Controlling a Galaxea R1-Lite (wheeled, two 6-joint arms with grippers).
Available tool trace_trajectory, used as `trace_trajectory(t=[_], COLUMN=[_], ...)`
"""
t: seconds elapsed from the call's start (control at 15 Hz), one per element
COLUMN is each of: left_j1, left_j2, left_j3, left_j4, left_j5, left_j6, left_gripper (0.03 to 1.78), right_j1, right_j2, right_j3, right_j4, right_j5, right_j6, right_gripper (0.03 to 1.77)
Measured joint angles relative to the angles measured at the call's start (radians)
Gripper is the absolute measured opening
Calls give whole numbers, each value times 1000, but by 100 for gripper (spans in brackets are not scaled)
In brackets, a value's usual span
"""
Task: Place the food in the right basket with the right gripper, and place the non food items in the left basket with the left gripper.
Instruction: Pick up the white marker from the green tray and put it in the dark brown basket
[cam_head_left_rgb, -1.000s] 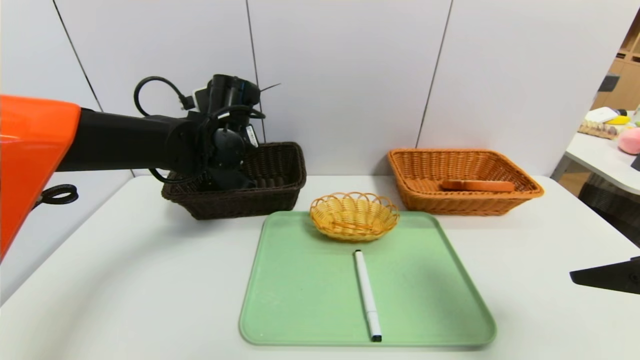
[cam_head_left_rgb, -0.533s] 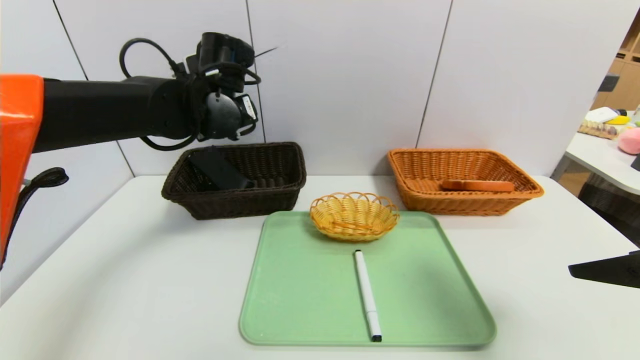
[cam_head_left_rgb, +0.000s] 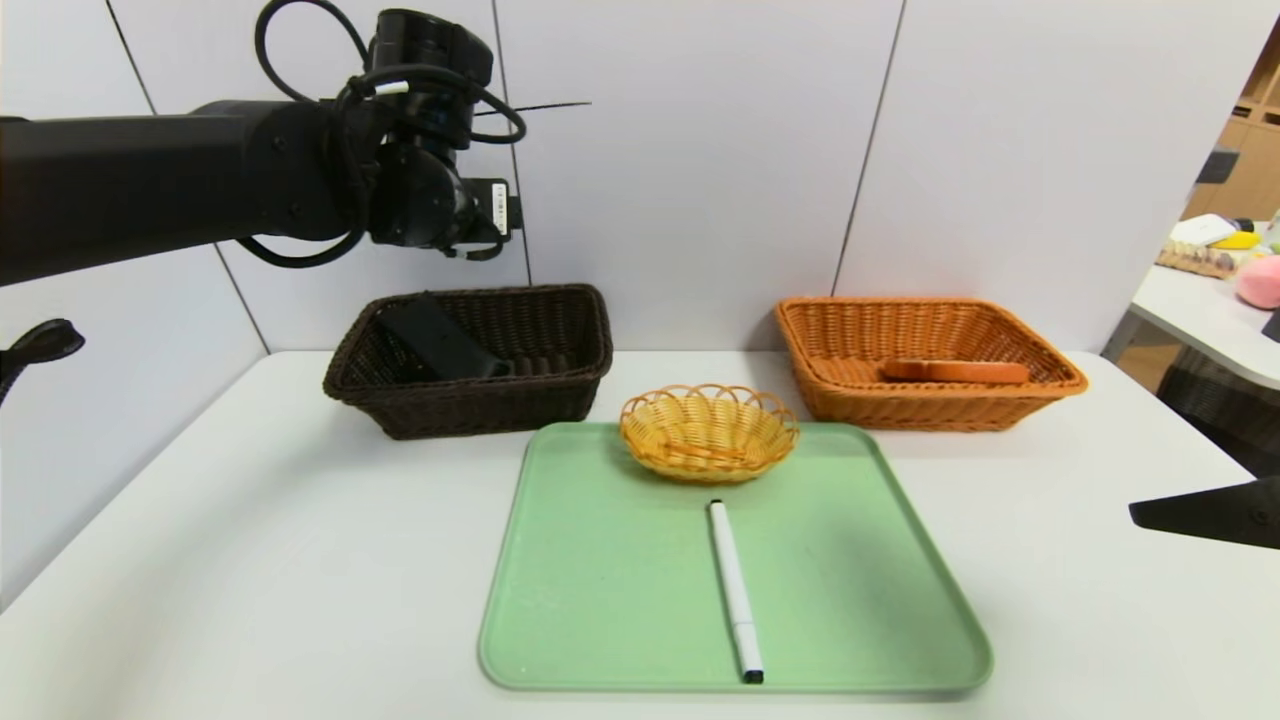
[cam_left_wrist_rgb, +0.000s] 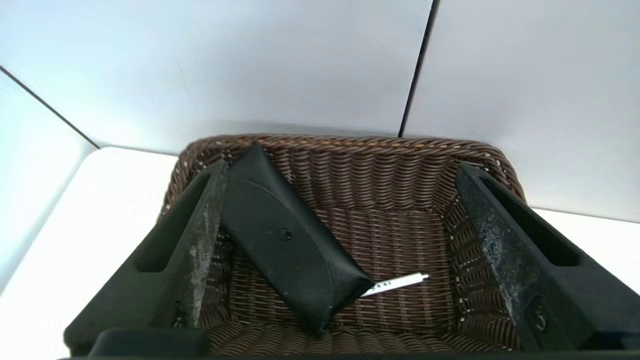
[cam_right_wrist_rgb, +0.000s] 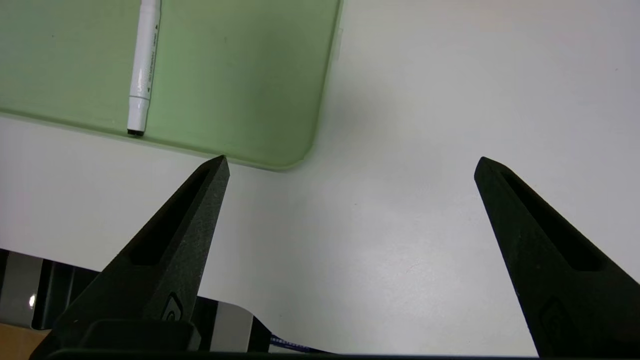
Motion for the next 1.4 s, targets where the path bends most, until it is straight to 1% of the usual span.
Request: trace_trajectory(t=[0.27, 0.47, 0.6, 0.73, 1.0, 1.13, 1.27, 1.4], left_j1=[-8, -59, -126, -200, -377, -452, -504, -543], left_j2=[-3, -39, -83, -118, -146, -135, -102, -61], left_j3=[1, 42, 108, 156, 174, 169, 139, 81], left_j4=[-21, 27, 81, 126, 355, 449, 524, 582], left_j5=[-8, -69, -104, -110, -111, -87, -49, -44], left_j6=[41, 43, 29, -36, -287, -383, -467, -530], left_gripper=[165, 167, 167, 167, 168, 169, 169, 169], right_j1=[-3, -3, -3, -4, -3, -3, -3, -3], right_j2=[-10, -10, -9, -8, -5, -3, -1, -1], right_j3=[1, 1, 3, 4, 18, 22, 30, 45], right_j4=[-5, -65, -75, -75, -79, -80, -80, -80], right_j5=[-35, -31, -31, -31, -30, -29, -29, -30], right_j6=[-23, -20, -18, -17, -17, -17, -14, -13], right_gripper=[170, 170, 170, 170, 170, 170, 170, 170])
